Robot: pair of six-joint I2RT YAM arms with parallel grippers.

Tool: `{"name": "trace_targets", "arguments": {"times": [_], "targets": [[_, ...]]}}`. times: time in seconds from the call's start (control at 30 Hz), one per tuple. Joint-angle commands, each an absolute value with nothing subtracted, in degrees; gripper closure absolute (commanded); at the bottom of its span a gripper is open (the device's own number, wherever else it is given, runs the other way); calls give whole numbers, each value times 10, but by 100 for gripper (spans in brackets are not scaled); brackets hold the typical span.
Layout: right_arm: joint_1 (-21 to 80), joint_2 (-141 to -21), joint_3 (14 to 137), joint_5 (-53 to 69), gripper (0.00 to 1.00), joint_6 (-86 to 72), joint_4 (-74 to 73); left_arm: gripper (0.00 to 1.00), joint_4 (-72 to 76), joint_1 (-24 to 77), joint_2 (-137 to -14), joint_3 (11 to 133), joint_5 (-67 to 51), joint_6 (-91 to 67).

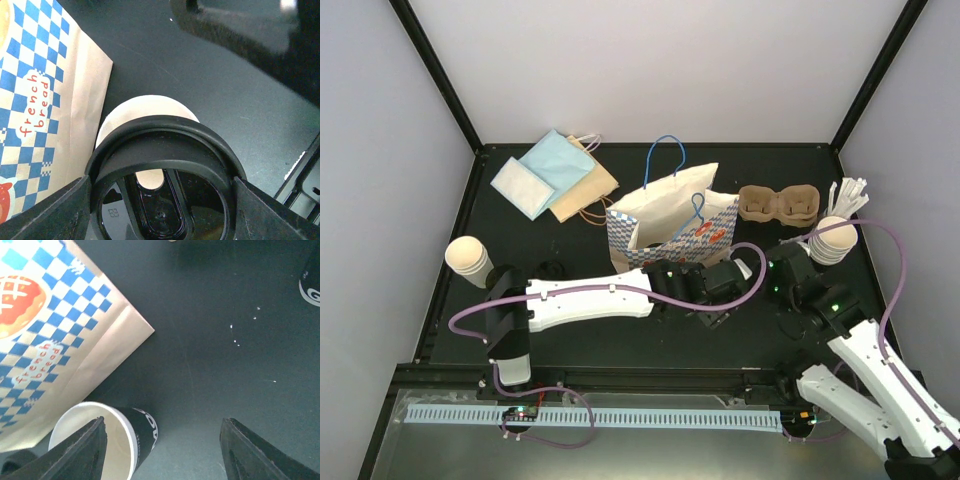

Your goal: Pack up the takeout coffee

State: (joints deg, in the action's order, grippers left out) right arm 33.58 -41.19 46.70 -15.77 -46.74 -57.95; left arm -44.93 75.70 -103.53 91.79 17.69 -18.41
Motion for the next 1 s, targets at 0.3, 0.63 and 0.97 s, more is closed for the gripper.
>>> {"name": "trace_targets", "arguments": {"times": [0.3, 0.63, 0.97], "targets": [[235, -400, 453, -37, 35, -412, -539, 32, -431, 741, -1036, 928, 155, -172], [234, -387, 450, -43, 35, -415, -539, 31, -425, 738, -1065, 942, 161, -160], [235, -377, 450, -49, 35, -416, -540, 32, -411, 731, -1084, 946, 168, -150]]}}
